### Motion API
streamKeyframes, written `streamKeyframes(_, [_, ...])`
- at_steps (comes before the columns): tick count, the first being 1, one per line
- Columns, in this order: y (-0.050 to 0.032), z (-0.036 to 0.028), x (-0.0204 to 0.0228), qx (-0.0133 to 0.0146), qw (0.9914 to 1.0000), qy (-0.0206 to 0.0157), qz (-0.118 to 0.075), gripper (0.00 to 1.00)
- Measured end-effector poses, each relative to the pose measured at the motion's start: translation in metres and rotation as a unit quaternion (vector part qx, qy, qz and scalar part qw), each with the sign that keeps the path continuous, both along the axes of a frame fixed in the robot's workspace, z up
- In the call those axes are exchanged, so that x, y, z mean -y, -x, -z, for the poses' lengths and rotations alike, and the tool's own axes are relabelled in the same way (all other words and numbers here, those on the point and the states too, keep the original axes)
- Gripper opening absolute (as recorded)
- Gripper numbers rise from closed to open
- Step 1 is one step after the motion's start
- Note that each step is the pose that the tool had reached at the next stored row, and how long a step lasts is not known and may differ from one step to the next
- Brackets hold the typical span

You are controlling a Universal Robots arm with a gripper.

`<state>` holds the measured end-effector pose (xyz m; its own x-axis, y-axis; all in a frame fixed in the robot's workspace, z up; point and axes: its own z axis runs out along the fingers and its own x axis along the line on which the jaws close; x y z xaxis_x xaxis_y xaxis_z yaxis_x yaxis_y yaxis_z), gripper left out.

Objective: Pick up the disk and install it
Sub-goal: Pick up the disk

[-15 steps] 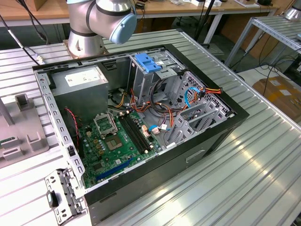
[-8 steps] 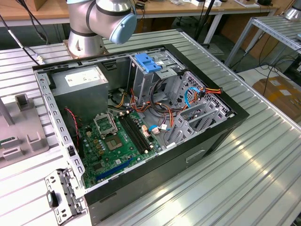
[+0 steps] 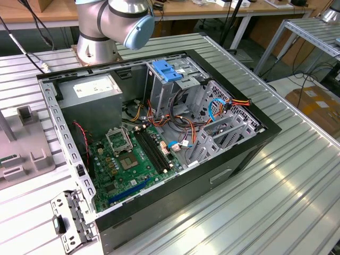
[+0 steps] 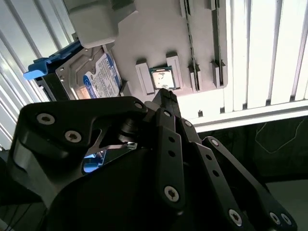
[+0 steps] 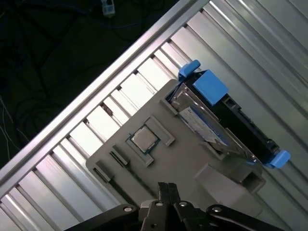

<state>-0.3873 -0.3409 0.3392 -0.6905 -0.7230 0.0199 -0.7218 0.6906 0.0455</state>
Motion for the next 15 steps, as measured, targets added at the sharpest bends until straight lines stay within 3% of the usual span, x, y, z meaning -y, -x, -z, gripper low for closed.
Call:
streamKeyframes(6, [0.0000,0.0000,0.0000,0.0000,0.99924,0.0000,-0.039,0.11])
streamKeyframes(9, [0.0000,0.0000,0.0000,0.0000,0.99839,0.0000,-0.057,0.11])
streamKeyframes(11, [0.0000,0.0000,0.0000,0.0000,0.99708,0.0000,-0.076,0.11])
streamKeyframes(15, [0.0000,0.0000,0.0000,0.0000,0.99538,0.0000,-0.096,0.11])
